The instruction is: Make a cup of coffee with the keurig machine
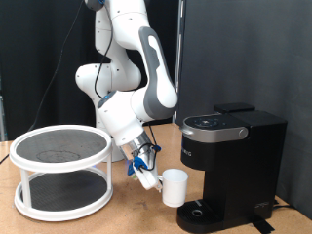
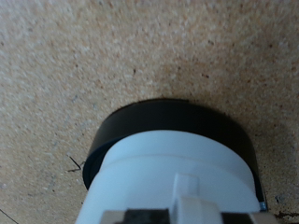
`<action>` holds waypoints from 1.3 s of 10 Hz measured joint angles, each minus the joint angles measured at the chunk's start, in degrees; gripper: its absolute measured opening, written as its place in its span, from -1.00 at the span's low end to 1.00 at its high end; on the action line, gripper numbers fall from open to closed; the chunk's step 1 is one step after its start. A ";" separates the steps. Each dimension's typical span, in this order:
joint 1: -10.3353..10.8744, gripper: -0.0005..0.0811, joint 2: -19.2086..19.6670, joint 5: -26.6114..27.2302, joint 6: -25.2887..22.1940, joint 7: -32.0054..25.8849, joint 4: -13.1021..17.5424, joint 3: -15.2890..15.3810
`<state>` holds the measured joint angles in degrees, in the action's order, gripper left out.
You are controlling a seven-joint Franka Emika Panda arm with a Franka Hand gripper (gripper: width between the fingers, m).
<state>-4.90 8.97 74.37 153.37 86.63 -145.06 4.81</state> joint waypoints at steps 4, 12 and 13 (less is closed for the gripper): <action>0.44 -0.99 1.73 4.53 1.46 -2.69 1.55 2.72; 0.47 -0.99 3.50 6.98 2.29 -4.27 3.92 4.77; 0.47 -0.99 3.62 7.15 2.44 -4.27 4.09 4.78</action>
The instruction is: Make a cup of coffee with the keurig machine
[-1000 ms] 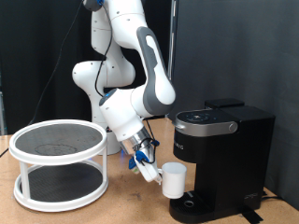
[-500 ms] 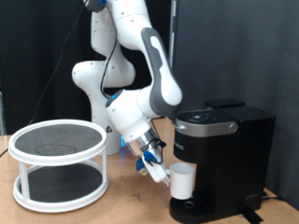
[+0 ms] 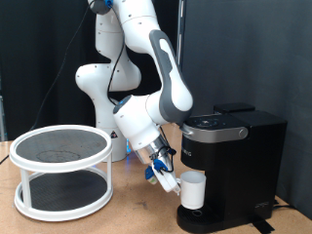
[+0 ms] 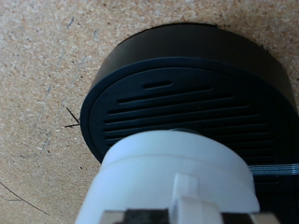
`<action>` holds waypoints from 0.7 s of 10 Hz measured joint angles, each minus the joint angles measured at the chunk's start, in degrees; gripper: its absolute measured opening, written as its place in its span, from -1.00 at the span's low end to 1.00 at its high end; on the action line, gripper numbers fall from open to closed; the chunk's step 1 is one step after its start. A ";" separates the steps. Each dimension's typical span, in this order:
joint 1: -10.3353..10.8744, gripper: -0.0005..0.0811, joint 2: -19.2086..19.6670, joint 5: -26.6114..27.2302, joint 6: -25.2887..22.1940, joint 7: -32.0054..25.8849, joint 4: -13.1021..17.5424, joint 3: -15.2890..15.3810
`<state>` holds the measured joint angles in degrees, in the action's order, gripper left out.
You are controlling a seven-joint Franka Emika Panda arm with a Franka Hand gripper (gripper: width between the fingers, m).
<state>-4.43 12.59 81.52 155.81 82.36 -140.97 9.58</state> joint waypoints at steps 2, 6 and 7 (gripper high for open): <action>-0.08 -0.80 0.31 0.03 0.15 0.01 0.30 -0.01; -0.25 0.07 0.34 0.02 0.14 0.18 0.21 -0.09; -0.49 0.56 0.30 -0.59 -0.19 0.88 -0.15 -0.40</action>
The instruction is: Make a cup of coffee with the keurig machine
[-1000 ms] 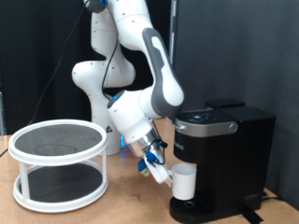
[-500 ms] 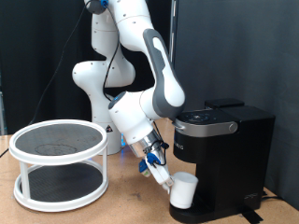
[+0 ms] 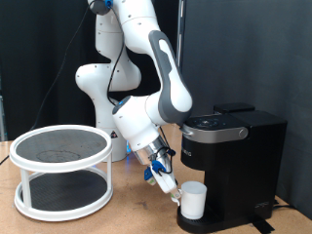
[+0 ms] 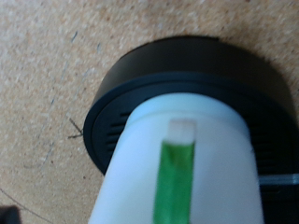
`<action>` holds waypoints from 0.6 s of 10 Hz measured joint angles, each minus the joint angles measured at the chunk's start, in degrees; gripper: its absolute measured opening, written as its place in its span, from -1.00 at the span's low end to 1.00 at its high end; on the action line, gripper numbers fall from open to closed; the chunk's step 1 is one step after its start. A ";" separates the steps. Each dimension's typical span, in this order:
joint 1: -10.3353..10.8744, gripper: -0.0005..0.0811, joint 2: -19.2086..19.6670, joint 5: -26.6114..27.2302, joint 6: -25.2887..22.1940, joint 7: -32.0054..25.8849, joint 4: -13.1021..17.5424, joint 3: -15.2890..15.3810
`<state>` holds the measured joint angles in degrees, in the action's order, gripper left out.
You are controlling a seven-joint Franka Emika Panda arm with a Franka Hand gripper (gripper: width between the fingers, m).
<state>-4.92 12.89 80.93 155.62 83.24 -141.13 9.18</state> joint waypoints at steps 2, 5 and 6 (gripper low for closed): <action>-1.00 0.73 -0.62 -3.30 -2.31 2.18 -1.67 -1.13; -2.90 0.81 -2.83 -7.11 -6.73 3.05 -4.28 -2.74; -2.88 0.81 -2.71 -7.07 -6.43 3.05 -4.26 -2.66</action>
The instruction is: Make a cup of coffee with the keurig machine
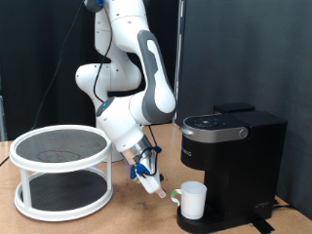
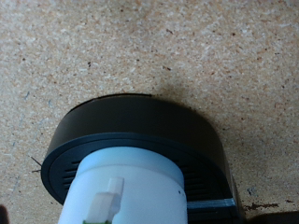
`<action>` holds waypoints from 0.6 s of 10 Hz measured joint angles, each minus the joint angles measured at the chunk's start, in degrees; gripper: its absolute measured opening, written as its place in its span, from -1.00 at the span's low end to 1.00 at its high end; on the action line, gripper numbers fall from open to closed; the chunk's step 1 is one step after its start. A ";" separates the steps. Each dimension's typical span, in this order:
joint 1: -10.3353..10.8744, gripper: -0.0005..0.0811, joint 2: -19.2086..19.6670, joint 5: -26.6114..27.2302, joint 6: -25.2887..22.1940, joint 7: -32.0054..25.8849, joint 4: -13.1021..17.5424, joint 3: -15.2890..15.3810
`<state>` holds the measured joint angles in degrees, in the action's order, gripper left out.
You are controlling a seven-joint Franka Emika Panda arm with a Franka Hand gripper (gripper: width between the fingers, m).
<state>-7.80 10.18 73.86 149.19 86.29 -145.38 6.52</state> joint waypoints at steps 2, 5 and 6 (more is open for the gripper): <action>-0.05 0.81 -0.23 0.78 0.22 -0.50 -0.14 -0.01; -1.57 0.81 -5.10 1.47 -3.70 -1.85 -2.38 -0.75; -2.27 0.81 -7.32 1.34 -5.69 -1.87 -3.16 -1.27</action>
<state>-10.08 2.86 75.20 143.50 84.42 -148.54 5.25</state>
